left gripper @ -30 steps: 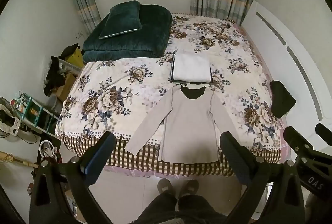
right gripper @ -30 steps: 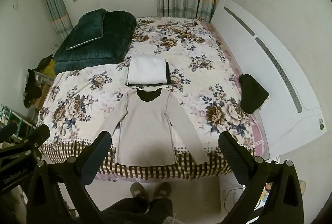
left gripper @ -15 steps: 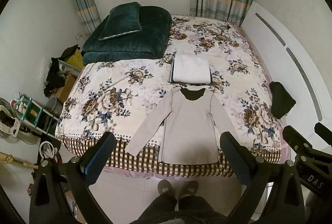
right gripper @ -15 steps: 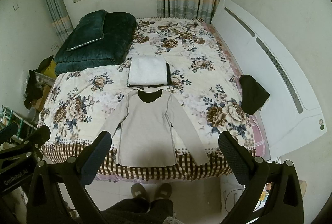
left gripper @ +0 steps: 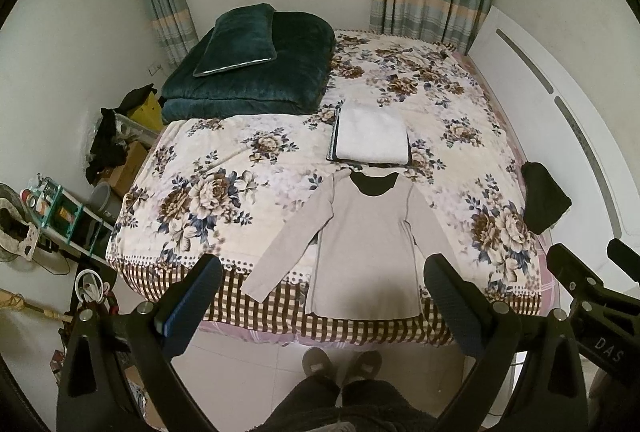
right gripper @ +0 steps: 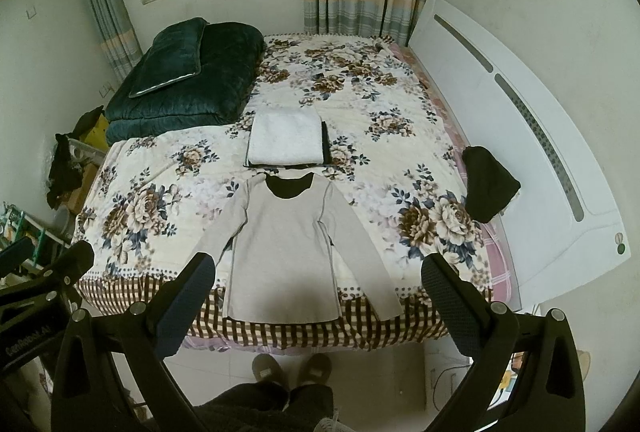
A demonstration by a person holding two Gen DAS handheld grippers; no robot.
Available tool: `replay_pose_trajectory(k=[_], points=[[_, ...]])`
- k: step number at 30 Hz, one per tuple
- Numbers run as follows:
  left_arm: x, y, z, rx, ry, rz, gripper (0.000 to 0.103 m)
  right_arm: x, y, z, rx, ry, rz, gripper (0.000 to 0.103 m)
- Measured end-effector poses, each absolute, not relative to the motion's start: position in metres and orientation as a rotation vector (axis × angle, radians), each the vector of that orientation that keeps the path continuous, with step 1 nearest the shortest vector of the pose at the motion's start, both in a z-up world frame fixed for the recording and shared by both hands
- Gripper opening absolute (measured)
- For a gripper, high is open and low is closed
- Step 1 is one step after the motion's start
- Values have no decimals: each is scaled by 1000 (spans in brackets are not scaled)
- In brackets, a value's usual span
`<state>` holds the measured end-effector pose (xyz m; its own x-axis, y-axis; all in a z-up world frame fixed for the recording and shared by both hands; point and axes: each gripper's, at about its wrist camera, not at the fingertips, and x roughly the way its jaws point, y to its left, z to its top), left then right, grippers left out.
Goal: Fold small clothes
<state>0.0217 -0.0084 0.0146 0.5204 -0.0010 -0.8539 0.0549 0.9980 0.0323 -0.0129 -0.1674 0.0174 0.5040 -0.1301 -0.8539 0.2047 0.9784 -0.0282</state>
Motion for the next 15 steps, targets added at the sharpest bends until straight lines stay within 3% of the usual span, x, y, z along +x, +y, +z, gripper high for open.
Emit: replay_pose_trajectory(k=[15], points=[[19, -7, 16, 53, 1020, -35, 103, -9, -165, 16, 78, 1023, -202, 103]])
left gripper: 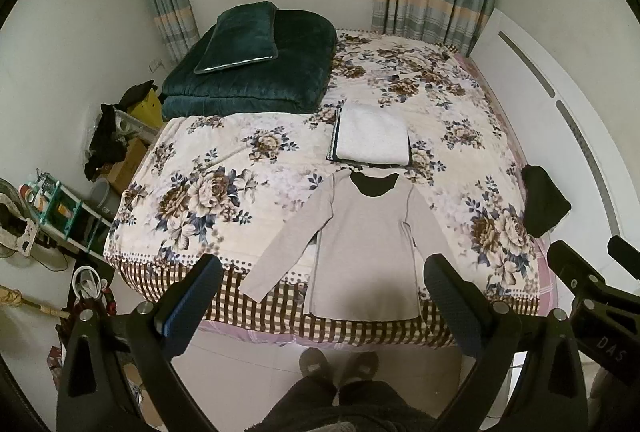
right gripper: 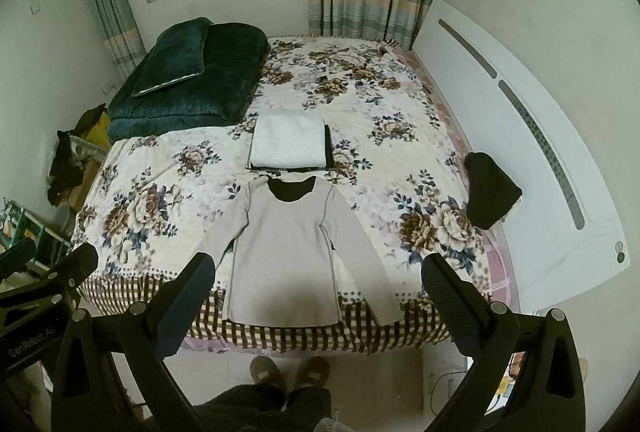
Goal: Fold small clothes
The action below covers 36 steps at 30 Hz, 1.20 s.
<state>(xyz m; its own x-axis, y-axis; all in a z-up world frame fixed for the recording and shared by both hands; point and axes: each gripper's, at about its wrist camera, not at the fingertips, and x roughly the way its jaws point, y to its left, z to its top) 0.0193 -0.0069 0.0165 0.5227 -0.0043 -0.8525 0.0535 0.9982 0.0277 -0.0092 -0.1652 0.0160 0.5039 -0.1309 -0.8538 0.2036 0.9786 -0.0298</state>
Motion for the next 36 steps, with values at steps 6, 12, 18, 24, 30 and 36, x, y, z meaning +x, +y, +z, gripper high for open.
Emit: replay_pose_trajectory(k=[6, 12, 18, 24, 30, 36], points=[[19, -6, 16, 52, 1021, -36, 103, -9, -165, 17, 77, 1023, -203, 103], [18, -5, 16, 50, 1020, -36, 103, -10, -165, 15, 76, 1023, -204, 103], [19, -5, 16, 49, 1020, -37, 103, -9, -164, 15, 75, 1022, -206, 103], [20, -5, 17, 47, 1022, -39, 103, -9, -164, 14, 73, 1024, -206, 103], [20, -5, 16, 47, 1022, -39, 103, -8, -164, 14, 71, 1024, -206, 103], [19, -5, 16, 44, 1021, -38, 103, -9, -163, 14, 75, 1029, -207, 103]])
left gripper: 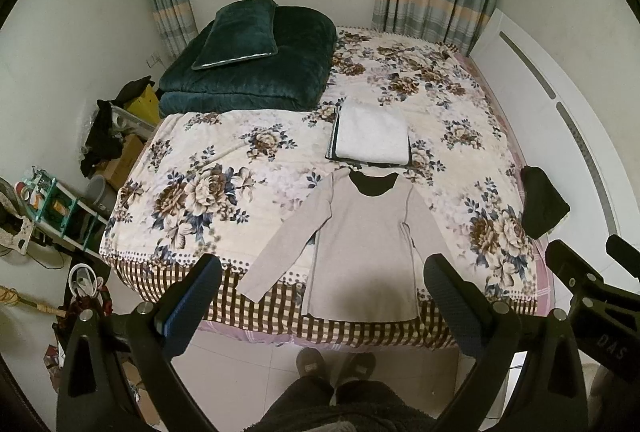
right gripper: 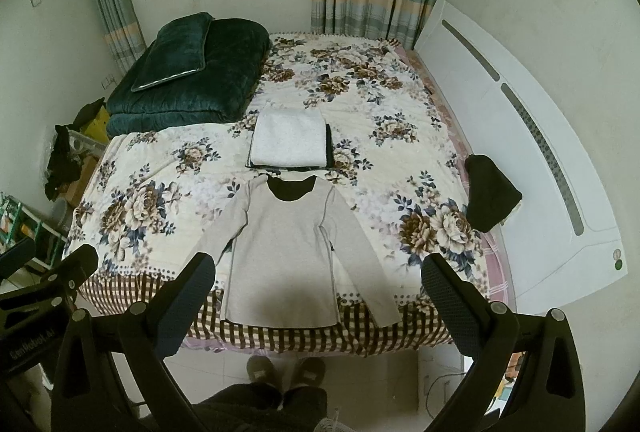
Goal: Fold small clothes
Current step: 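Grasp the grey shirt's side edges with both grippers and lift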
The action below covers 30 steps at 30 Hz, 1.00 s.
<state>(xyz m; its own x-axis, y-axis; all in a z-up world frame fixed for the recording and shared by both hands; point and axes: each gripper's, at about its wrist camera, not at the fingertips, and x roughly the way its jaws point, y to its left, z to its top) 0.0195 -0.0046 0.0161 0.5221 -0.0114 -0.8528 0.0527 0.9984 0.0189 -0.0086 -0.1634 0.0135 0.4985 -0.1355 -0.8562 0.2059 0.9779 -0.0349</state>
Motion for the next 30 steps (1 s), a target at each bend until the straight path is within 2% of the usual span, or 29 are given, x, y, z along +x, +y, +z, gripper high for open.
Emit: replay_pose_trajectory(k=[6, 12, 18, 25, 30], points=[[37, -1, 11, 69, 976, -16, 103, 11, -164, -1, 143, 1048, -218, 103], [77, -6, -51, 139, 886, 23, 103, 19, -226, -90, 343, 1083, -284, 103], [127, -24, -163, 227, 983, 58, 103, 9, -318, -243, 605, 1154, -447, 103], [162, -50, -296, 280, 1125, 109, 103, -22, -406, -463, 904, 1255, -619, 103], [175, -47, -380, 326, 1246, 150, 103, -54, -443, -570, 1018, 1300, -778, 103]])
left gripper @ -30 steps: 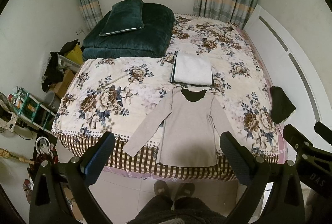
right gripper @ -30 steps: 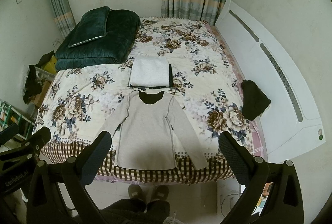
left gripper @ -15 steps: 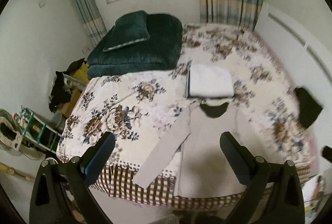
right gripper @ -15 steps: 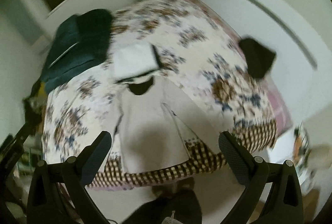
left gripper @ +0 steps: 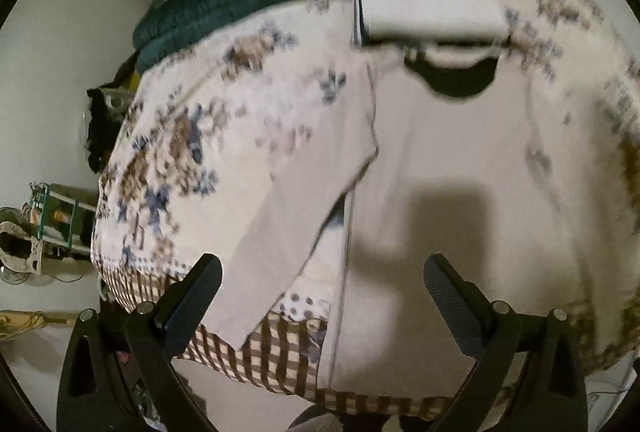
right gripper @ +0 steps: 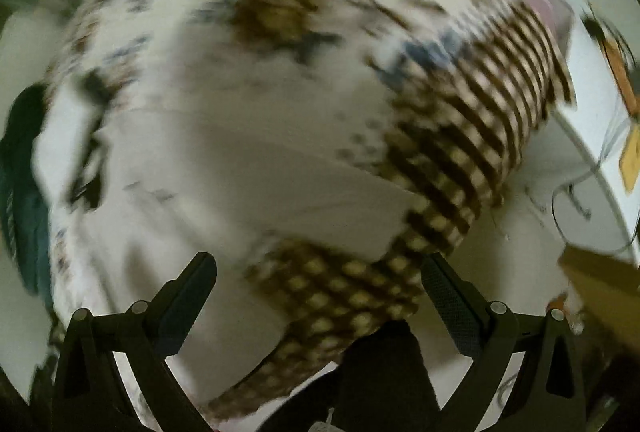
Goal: Fold small clothes
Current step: 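Grasp the grey shirt's side edges with both grippers and lift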
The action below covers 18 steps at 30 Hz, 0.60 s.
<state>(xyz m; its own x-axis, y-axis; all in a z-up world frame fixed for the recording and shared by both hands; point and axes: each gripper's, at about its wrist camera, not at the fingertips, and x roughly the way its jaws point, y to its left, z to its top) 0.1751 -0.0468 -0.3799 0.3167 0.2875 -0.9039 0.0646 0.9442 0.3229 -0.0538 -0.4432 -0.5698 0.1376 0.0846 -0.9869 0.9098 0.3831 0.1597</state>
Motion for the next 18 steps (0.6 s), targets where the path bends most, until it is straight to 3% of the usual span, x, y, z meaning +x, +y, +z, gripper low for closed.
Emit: replay_pose_trajectory(k=[6, 9, 11, 12, 14, 15, 18], points=[[190, -34, -444, 330, 1314, 181, 103, -76, -461, -643, 1122, 1307, -859, 99], [194, -30, -463, 311, 1335, 167, 103, -73, -461, -659, 1152, 1259, -860, 86], [196, -26, -470, 308, 1327, 158, 103, -67, -458, -663, 1115, 1247, -888, 61], [197, -24, -473, 305, 1326, 155, 103, -64, -454, -663, 1090, 1242, -905, 54], [195, -15, -476, 291, 1330, 151, 103, -59, -446, -656, 1040, 1234, -952, 16], [194, -11, -477, 285, 1334, 153, 103, -55, -440, -650, 1026, 1226, -962, 7], [191, 10, -474, 245, 1340, 168, 103, -32, -424, -620, 951, 1200, -956, 3]])
